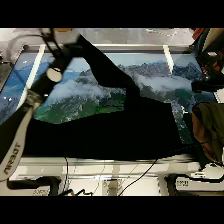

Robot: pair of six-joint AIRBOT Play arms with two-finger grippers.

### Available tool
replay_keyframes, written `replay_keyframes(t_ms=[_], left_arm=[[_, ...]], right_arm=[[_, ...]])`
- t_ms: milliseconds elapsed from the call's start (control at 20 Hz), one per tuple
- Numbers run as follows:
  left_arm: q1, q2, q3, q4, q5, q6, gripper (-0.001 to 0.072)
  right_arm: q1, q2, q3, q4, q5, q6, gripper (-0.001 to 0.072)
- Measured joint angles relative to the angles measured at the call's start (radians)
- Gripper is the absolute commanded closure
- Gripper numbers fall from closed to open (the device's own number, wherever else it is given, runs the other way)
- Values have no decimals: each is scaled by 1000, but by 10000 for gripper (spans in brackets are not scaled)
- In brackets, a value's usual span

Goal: Fold the clothes and pants, and hang the long-sleeved shirts on hangers.

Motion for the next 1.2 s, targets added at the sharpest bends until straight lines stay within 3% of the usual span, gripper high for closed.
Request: replay_keyframes(t_ms=[50, 100, 200, 250, 550, 650, 850, 1000, 1050, 1100, 1150, 1200], left_arm=[[24, 26, 1, 20, 16, 3, 698], [52, 49, 1, 35, 20, 5, 697], [113, 85, 1, 57, -13, 8, 697], [147, 98, 1, 65, -57, 10, 697], [330, 119, 0, 210, -554, 10, 697], [367, 119, 0, 270, -689, 10, 697], [402, 121, 0, 496, -820, -22, 698], [416, 121, 0, 676, -856, -138, 697], [419, 121, 1, 729, -863, -177, 697], [422, 121, 0, 774, -874, -205, 697], [424, 121, 0, 817, -884, -226, 697], [427, 121, 0, 859, -896, -245, 697]], right_arm=[[-27, 0, -19, 11, -1, -2, 575], [-55, 0, -44, 30, -2, -2, 626], [-108, 0, -107, 83, -11, -6, 631], [-128, 0, -142, 111, -16, -18, 693], [-173, 0, -352, 328, -36, -193, 693], [-169, -1, -388, 375, -80, -203, 689], [-168, -8, -417, 470, -197, -166, 694], [-187, -50, -423, 603, -209, -196, 694], [-196, -74, -424, 663, -187, -225, 644], [-204, -100, -425, 724, -160, -254, 417], [-209, -124, -425, 766, -136, -275, 250], [-211, -146, -426, 803, -115, -293, 235]])
